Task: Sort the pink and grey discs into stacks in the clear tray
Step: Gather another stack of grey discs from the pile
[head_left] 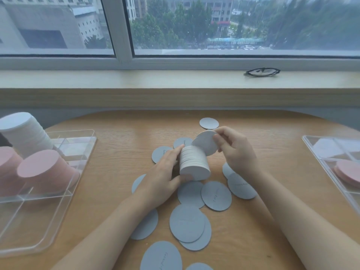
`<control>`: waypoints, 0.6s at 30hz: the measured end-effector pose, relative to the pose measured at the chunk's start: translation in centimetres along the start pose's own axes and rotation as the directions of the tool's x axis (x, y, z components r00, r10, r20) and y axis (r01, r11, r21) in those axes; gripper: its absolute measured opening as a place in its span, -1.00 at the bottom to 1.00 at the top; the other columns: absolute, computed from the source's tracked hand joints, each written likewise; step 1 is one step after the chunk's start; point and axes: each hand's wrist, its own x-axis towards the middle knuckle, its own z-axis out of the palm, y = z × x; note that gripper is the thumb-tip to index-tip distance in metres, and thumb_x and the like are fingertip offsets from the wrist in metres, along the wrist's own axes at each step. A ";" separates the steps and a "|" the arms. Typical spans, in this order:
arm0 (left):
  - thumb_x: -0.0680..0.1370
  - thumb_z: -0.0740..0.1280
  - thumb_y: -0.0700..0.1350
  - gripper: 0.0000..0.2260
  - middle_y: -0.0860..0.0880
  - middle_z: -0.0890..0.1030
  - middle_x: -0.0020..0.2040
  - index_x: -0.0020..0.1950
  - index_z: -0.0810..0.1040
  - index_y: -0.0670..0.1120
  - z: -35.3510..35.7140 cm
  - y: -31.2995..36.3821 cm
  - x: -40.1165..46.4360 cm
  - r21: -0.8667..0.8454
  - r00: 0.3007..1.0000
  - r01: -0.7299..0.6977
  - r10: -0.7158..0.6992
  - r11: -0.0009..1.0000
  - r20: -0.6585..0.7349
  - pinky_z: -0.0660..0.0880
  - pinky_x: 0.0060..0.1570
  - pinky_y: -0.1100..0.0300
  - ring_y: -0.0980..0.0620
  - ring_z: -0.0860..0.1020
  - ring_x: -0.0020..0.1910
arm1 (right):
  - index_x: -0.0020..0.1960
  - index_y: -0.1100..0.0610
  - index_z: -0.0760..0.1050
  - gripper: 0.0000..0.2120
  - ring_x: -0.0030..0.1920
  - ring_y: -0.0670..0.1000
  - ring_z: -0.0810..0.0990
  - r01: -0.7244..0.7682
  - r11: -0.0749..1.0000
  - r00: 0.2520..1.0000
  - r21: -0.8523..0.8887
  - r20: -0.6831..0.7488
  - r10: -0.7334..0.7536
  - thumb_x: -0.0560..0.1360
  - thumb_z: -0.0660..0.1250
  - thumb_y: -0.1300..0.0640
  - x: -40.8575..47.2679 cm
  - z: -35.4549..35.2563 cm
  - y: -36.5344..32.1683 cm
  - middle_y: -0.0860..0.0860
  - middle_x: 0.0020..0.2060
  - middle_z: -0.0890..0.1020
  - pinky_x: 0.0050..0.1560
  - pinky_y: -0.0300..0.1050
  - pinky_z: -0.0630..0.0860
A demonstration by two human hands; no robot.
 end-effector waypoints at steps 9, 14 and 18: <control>0.53 0.47 0.04 -0.25 0.12 0.42 0.41 0.62 0.16 0.04 0.0 0.0 0.0 -0.031 1.000 -0.010 0.009 0.999 -0.029 0.29 0.17 0.57 0.25 0.43 0.30 | 0.09 -0.02 0.62 -0.79 -0.05 -0.22 0.60 -0.022 0.999 0.974 0.032 0.226 0.014 0.65 0.20 0.10 -0.7 2.0 -0.6 -0.25 -0.11 0.66 -0.03 -0.31 0.45; 0.53 0.46 0.06 -0.26 0.17 0.43 0.41 0.61 0.16 0.10 0.0 0.0 0.0 -0.032 1.000 0.009 -0.009 0.999 -0.019 0.34 0.22 0.48 0.24 0.42 0.33 | 0.19 -0.04 0.62 -0.68 0.12 -0.14 0.62 -0.059 0.995 0.952 0.081 0.303 0.032 0.62 0.15 -0.09 -0.6 2.3 0.0 -0.17 0.05 0.68 0.17 -0.06 0.52; 0.51 0.49 0.04 -0.28 0.15 0.45 0.35 0.59 0.21 0.05 0.0 0.3 0.0 -0.025 1.000 0.009 -0.010 1.000 -0.025 0.29 0.10 0.60 0.47 0.37 0.22 | 0.19 0.07 0.64 -0.56 0.15 -0.03 0.63 -0.092 0.975 0.957 0.202 0.289 0.031 0.62 0.11 -0.16 -0.1 2.4 0.8 -0.05 0.07 0.69 0.20 -0.02 0.51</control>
